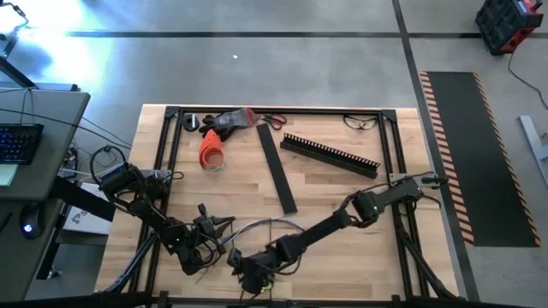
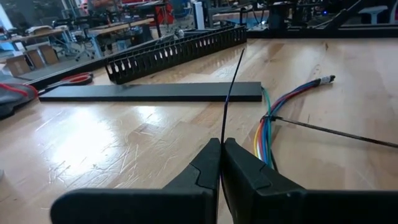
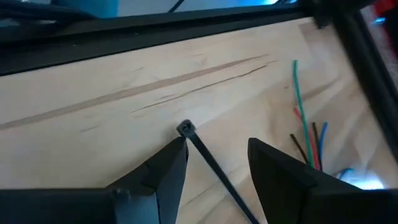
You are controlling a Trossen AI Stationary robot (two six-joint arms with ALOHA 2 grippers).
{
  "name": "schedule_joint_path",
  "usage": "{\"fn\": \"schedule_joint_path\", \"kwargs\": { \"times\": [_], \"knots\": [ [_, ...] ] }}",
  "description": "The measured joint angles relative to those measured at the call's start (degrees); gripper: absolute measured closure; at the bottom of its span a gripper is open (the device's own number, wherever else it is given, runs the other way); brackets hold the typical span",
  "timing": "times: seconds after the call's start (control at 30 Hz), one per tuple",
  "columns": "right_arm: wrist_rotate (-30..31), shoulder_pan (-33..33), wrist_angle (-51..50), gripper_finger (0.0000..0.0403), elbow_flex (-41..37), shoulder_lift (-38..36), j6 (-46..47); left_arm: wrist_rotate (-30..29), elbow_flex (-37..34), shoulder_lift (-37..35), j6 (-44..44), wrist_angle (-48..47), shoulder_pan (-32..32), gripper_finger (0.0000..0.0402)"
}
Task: Ziptie cables
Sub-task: Wrap the black zip tie on the cables
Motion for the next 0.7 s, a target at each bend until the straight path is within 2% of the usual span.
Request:
{"fn": "schedule_joint_path", "kwargs": {
  "times": [0.17, 0.37, 0.7],
  "knots": [
    [-3.4, -1.5, -8.4, 0.0242, 4.7, 0.7, -2.9, -0.1, 0.0, 0.0, 0.0, 0.0, 0.0, 0.0402],
    [-6.4, -2.3, -6.9, 0.0248, 5.1, 1.3, -5.0, 0.0, 0.0, 0.0, -0.2, -0.6, -0.1, 0.0402],
    [-6.1, -2.4, -3.0, 0.0298, 5.1, 2.5, -4.5, 0.8, 0.0, 0.0, -1.4, -2.0, -1.3, 0.0402]
  ]
}}
